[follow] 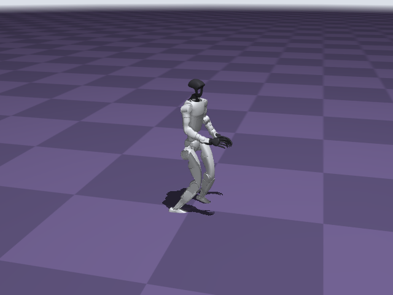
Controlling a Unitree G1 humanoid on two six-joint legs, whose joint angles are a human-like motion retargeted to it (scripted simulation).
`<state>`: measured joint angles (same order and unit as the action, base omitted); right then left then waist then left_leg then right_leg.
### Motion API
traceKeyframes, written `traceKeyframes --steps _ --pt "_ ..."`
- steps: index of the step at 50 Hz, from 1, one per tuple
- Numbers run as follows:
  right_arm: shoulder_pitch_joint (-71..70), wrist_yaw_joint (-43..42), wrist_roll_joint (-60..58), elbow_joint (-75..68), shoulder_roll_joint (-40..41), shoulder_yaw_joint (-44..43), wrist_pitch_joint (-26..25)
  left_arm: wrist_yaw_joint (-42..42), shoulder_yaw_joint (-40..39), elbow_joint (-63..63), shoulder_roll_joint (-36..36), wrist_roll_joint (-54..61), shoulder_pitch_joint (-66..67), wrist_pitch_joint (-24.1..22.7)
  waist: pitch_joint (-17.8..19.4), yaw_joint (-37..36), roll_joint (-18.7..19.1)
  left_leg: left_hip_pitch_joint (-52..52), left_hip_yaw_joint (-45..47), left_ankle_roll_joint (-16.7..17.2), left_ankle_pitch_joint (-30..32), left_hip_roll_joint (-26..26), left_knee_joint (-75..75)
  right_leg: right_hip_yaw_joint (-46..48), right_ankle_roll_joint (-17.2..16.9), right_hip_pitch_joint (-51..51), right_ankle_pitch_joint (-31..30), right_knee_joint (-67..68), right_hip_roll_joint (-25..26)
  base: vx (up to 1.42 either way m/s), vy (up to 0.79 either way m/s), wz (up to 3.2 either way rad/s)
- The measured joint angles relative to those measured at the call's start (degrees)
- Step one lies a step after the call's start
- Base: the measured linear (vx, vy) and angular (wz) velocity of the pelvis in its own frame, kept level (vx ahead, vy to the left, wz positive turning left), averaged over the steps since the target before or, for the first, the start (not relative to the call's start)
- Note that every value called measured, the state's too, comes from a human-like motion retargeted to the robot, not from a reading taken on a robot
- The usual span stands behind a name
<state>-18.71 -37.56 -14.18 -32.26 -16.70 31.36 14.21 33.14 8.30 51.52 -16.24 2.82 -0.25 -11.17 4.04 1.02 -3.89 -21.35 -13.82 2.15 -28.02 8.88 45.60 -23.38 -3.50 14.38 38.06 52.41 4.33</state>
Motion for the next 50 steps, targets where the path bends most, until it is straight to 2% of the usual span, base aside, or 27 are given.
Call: traceKeyframes --steps 3,5,8,10,15,18,23,25,27,30,32,33,34,36,40,42,50 --pt "-1.10 2.04 -2.72 -3.90 1.21 2.17 0.08 -5.10 3.10 7.72 3.67 -2.91 7.94 1.55 -1.01 1.76 -1.68 2.44 9.35 -2.63 -4.26 -3.36 -4.60 4.40 0.95 5.37 1.79 2.14 -4.17 -0.01 0.25 -2.45" --pt "-1.10 3.89 -4.48 -7.29 2.43 4.39 0.17 -9.93 6.28 12.24 6.11 -5.24 12.33 1.94 -3.09 2.91 -2.10 5.53 17.08 -2.88 -4.34 -5.05 -11.00 11.47 2.32 10.52 2.96 2.08 -8.28 -0.03 0.22 -3.28" --pt "0.61 6.57 -5.63 -11.05 3.48 6.70 -0.12 -14.28 11.04 13.39 7.03 -8.73 15.83 2.10 -5.11 6.16 -4.07 7.38 28.51 -3.00 -2.41 -6.92 -16.68 22.06 2.03 14.79 3.58 1.94 -14.56 -0.08 0.18 -3.20" --pt "2.64 9.10 -5.10 -13.54 3.40 7.05 -0.05 -16.07 12.84 12.23 4.94 -11.20 17.45 1.83 -8.74 7.80 -4.35 11.67 35.88 -2.75 2.57 -5.56 -29.14 28.92 1.98 16.08 2.70 -1.01 -17.18 -0.08 0.12 -3.10" --pt "7.98 12.75 -2.26 -19.40 0.40 4.27 -1.59 -14.13 11.79 11.87 -0.95 -13.41 15.92 2.06 -12.66 12.83 -5.67 14.35 51.46 -2.70 4.38 -2.78 -33.67 40.19 1.19 15.12 2.82 1.55 -25.55 -0.13 0.04 -2.73" --pt "11.12 14.81 0.01 -23.64 -1.88 0.76 -3.24 -12.42 8.48 12.87 -4.27 -12.17 14.22 2.88 -14.69 14.45 -6.12 17.18 58.67 -3.72 5.62 -0.51 -38.01 42.59 0.54 13.36 2.46 1.42 -28.02 -0.11 -0.02 -2.60" --pt "14.57 17.29 2.40 -30.52 -5.13 -4.80 -5.63 -10.32 2.55 13.40 -6.18 -7.00 10.89 3.46 -14.16 14.98 -6.71 23.59 66.45 -6.34 6.70 2.17 -42.29 38.08 -0.85 9.86 3.60 -2.94 -25.65 -0.08 -0.06 -2.47" --pt "15.39 17.95 2.74 -32.65 -5.99 -6.30 -6.26 -10.00 0.62 12.54 -5.40 -4.66 9.72 3.32 -13.04 14.89 -7.30 25.22 67.14 -7.58 6.66 1.58 -39.08 34.37 -1.52 8.75 3.77 -4.26 -24.40 -0.03 -0.08 -2.36" --pt "15.40 18.75 2.71 -34.29 -6.56 -7.54 -6.73 -10.24 -0.51 10.79 -4.30 -2.29 7.99 3.17 -9.11 13.38 -7.11 24.29 63.72 -8.41 2.51 -4.43 -25.18 31.10 -1.70 4.95 3.43 -6.54 -21.29 0.00 -0.09 -2.56" --pt "16.26 19.12 2.56 -35.59 -6.49 -7.67 -7.70 -10.62 -1.13 7.75 -2.03 -0.01 6.68 2.46 -5.58 11.80 -6.82 18.20 50.65 -8.71 -1.76 -8.13 -10.61 24.97 -2.01 3.31 3.37 -5.72 -17.21 0.00 -0.10 -2.54" --pt "16.06 19.34 2.63 -36.11 -6.09 -7.59 -8.49 -11.20 -0.77 5.57 -0.66 1.65 5.43 2.06 -3.24 10.12 -3.85 12.78 42.34 -8.25 -5.00 -10.89 -2.17 22.14 -1.80 2.29 1.89 -6.92 -11.53 0.01 -0.05 -2.49" --pt "15.54 19.49 2.80 -36.36 -5.96 -7.80 -8.94 -11.55 -0.38 4.65 0.07 2.66 4.48 2.00 -2.31 8.67 -0.55 9.54 38.08 -7.53 -6.84 -13.45 1.31 21.10 -1.40 1.60 -0.31 -9.81 -6.85 0.04 -0.02 -2.61" --pt "15.20 19.63 2.90 -36.45 -5.77 -7.77 -9.26 -11.86 -0.01 4.05 0.81 3.56 3.84 1.88 -1.90 7.67 1.40 7.59 34.53 -6.99 -7.54 -13.82 1.94 19.58 -1.36 1.28 -1.95 -11.73 -3.94 0.05 -0.01 -2.60" --pt "14.59 19.98 3.12 -36.34 -5.19 -7.31 -9.64 -12.54 0.66 3.56 2.08 5.19 2.97 1.78 -1.81 6.60 3.03 5.90 28.64 -6.21 -6.91 -11.26 -1.39 16.08 -1.78 1.11 -4.08 -14.09 -1.13 0.08 0.00 -2.28" --pt "13.37 20.80 3.41 -35.19 -3.12 -5.54 -9.52 -13.87 2.27 4.42 3.82 6.76 2.66 2.33 -2.18 6.77 3.41 5.63 21.30 -5.05 -3.47 -5.82 -8.94 10.53 -2.46 1.88 -4.83 -14.11 0.89 0.08 0.02 -1.71" --pt "11.74 21.59 3.57 -34.24 -2.29 -4.50 -9.44 -14.70 3.04 6.41 4.09 6.79 1.64 2.58 -3.57 7.38 3.07 8.53 21.25 -5.66 -0.19 -3.98 -17.66 8.45 -2.88 1.90 -5.36 -17.00 0.05 0.12 0.07 -1.11" --pt "8.21 22.47 1.79 -31.13 0.25 -0.02 -8.59 -15.53 6.81 11.22 5.03 3.80 1.47 3.42 -4.95 9.80 2.65 10.36 25.23 -7.04 -1.26 -2.86 -20.89 5.79 -3.07 4.29 -2.93 -13.55 -0.47 0.09 0.08 -0.56"
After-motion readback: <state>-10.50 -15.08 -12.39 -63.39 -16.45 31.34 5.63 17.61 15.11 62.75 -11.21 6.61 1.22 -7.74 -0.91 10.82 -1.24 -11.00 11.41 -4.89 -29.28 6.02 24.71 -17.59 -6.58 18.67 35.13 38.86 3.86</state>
